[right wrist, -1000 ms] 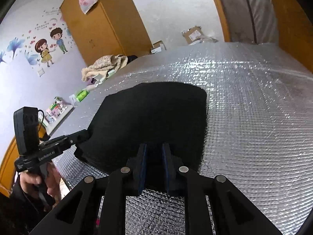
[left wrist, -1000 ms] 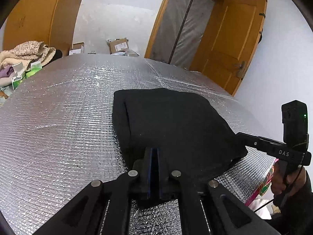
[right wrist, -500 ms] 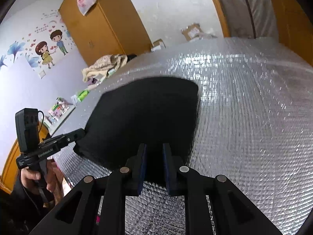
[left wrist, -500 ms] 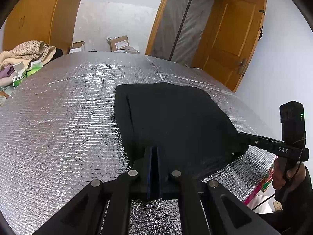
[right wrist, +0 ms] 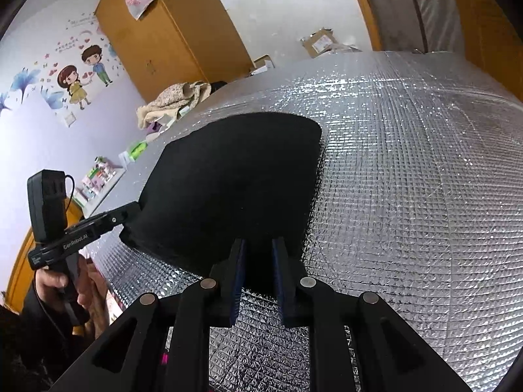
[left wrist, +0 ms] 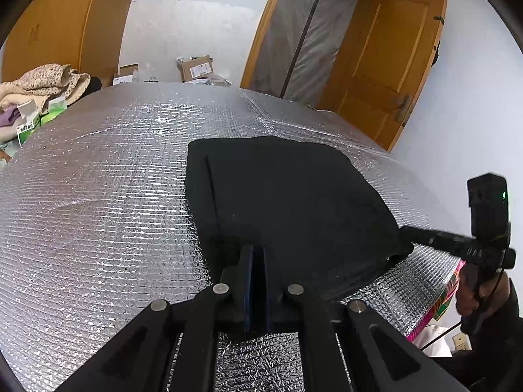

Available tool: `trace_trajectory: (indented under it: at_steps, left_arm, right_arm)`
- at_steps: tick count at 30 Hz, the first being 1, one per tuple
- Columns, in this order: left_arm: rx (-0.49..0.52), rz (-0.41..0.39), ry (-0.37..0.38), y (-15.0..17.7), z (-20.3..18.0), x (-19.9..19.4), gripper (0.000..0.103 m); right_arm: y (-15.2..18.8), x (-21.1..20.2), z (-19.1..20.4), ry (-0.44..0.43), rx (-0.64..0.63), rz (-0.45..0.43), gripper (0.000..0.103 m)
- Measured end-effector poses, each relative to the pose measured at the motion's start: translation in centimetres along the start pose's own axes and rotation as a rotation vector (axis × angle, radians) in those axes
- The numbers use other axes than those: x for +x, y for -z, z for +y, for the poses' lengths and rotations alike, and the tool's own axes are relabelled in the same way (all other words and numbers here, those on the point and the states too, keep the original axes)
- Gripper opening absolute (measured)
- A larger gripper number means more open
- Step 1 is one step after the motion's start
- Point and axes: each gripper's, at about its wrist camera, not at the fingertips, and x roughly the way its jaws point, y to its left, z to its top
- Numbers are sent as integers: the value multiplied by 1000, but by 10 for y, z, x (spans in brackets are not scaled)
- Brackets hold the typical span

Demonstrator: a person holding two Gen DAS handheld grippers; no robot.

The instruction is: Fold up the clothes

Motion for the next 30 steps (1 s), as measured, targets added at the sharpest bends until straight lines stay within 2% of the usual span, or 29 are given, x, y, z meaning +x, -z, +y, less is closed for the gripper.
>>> trace_trajectory:
  at_steps: [4, 8, 12, 19, 24, 26, 30]
  left_arm:
    - [-8, -8, -13, -3, -1, -3, 5]
    - [-5, 0, -25, -3, -2, 1, 5]
    - [-18, 4, -29, -1, 0, 5, 5]
    - [10, -23, -73, -21, -7, 6, 5]
    - [-10, -15, -125, -40, 6, 27, 5]
    - [-31, 19, -135, -40, 10, 36, 6]
    - [-34, 17, -133, -39, 11, 35, 6]
  right_arm:
    - [-14, -7, -1, -13, 21, -64, 18]
    - [-21, 5, -1, -10, 48, -76, 18]
    - [-17, 28, -7, 8, 74, -8, 18]
    - [-24, 17, 3, 19, 50, -25, 20]
    - [-35, 18, 11, 24, 23, -48, 21]
    - [-37, 21, 9, 26, 22, -41, 22]
    - [-36, 33, 4, 43, 23, 4, 26]
